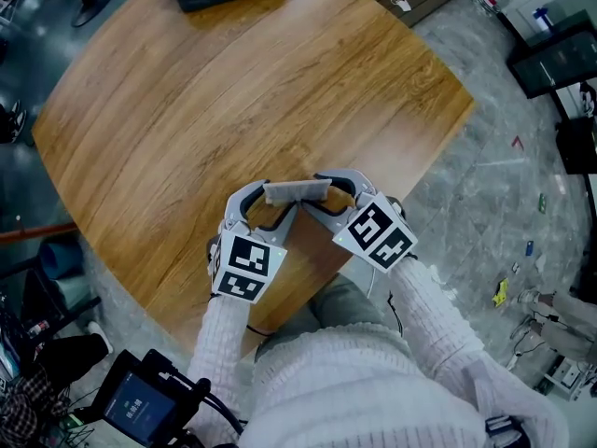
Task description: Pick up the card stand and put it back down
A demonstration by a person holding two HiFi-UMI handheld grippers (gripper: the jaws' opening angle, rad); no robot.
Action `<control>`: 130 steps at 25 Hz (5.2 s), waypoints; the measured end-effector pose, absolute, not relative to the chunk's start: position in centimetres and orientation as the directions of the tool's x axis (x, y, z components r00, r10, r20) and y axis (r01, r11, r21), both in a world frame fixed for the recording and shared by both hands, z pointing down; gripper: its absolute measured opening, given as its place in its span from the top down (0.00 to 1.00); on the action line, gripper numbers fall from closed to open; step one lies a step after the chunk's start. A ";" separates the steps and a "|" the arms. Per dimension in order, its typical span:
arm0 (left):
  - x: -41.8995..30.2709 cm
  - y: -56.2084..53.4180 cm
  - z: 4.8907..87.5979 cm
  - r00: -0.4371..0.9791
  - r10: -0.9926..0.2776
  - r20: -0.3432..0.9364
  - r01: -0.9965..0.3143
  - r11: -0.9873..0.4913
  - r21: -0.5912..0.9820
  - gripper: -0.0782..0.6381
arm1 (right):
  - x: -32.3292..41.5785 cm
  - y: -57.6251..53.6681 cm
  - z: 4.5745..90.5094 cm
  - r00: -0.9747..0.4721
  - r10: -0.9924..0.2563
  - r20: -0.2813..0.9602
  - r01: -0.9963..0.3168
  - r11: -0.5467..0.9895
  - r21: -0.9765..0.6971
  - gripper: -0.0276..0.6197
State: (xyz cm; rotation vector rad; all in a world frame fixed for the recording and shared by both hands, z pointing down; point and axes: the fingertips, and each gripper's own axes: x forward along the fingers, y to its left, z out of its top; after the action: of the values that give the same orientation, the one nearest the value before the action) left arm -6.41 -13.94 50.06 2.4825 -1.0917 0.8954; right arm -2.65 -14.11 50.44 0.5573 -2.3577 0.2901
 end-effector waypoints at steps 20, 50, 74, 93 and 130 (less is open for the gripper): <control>-6.1 -11.0 41.0 0.507 -0.615 0.603 -0.754 -0.655 -0.034 0.57 | -2.4 -11.3 41.3 -0.704 -0.334 0.626 -0.423 0.906 0.007 0.67; -7.1 -12.1 42.2 0.502 -0.609 0.614 -0.767 -0.641 -0.008 0.57 | -3.3 -12.4 42.5 -0.710 -0.315 0.630 -0.405 0.915 0.002 0.67; -6.9 -12.7 52.2 0.498 -0.499 0.709 -0.769 -0.632 0.096 0.56 | -3.1 -12.9 52.4 -0.686 -0.227 0.691 -0.428 0.894 -0.130 0.67; -6.8 -12.6 54.1 0.510 -0.486 0.710 -0.747 -0.659 0.086 0.56 | -3.1 -12.7 54.4 -0.684 -0.228 0.693 -0.439 0.888 -0.141 0.66; -6.3 -6.9 44.0 0.523 -0.673 0.524 -0.826 -0.551 0.116 0.88 | -2.9 -6.4 43.3 -0.808 -0.381 0.449 -0.479 0.869 -0.124 0.78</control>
State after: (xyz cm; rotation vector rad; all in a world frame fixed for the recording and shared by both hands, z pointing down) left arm -6.34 -6.89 44.03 2.4157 -1.2408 0.6081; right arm -2.93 -6.44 43.32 0.6332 -2.6238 0.3240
